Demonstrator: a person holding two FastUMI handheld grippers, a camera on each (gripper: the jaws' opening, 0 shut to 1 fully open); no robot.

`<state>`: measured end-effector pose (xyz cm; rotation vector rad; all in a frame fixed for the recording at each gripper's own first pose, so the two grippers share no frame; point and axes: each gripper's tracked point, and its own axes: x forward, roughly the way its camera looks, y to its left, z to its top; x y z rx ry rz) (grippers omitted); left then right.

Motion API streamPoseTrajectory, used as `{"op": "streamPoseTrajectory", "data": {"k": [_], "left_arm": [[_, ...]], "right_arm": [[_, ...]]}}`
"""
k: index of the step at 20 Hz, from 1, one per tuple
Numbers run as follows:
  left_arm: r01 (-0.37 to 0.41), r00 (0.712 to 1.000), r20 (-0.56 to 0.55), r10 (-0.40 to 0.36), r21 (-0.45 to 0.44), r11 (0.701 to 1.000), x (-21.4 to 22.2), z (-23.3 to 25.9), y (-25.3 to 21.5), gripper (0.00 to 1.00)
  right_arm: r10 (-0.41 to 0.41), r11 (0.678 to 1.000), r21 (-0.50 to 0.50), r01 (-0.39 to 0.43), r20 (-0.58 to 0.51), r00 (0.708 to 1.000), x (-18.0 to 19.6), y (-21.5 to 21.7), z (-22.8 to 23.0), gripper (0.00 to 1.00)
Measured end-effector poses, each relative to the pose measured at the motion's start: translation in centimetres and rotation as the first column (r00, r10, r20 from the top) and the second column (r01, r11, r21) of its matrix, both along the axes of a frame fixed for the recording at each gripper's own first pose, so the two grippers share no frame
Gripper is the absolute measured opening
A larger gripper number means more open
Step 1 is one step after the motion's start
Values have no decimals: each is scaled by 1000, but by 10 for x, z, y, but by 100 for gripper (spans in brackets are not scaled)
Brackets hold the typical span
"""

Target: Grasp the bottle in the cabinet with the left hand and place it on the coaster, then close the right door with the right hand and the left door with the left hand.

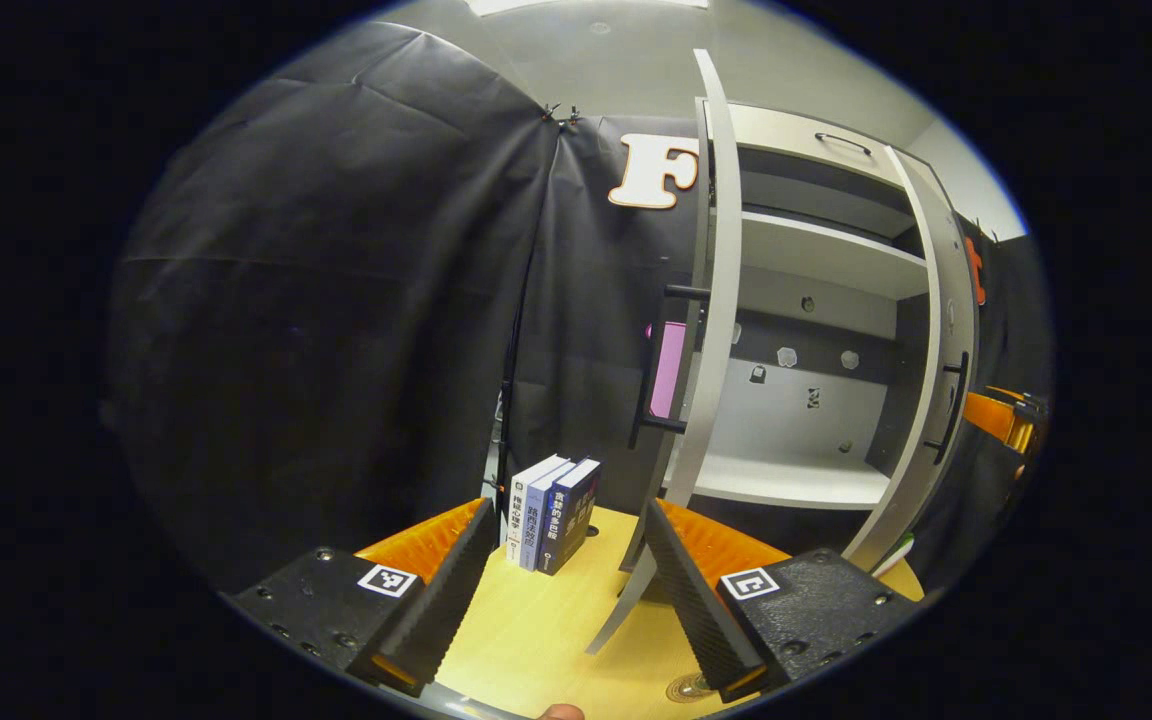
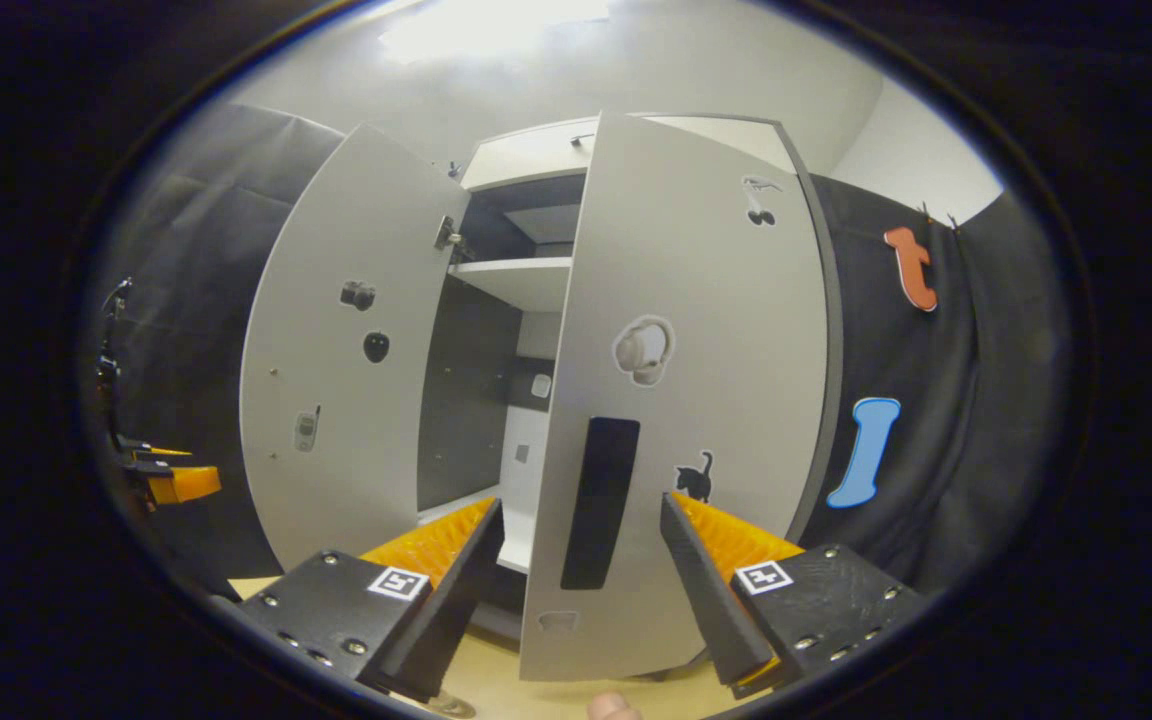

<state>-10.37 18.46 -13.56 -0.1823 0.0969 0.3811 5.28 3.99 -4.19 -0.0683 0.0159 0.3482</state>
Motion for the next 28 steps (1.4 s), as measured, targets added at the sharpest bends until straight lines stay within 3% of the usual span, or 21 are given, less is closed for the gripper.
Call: {"op": "streamPoseTrajectory", "data": {"k": [7, 8, 14, 28], "left_arm": [[11, 1000, -15, -11, -7, 1000, 24, -9, 6, 95], [10, 1000, -17, -10, -4, 1000, 26, -10, 8, 95], [36, 999, -38, -36, -16, 999, 39, -19, 9, 95], [157, 986, -59, -156, 15, 987, 42, -18, -9, 93]], "right_arm": [[-61, 997, -44, 61, 9, 998, 2, -20, -4, 96], [-69, 996, -51, 69, 8, 998, 2, -22, -5, 92], [-115, 991, -75, 115, 6, 993, 2, -36, -12, 96], [-130, 988, 73, 136, -78, 988, -1, -42, -19, 96]]}}
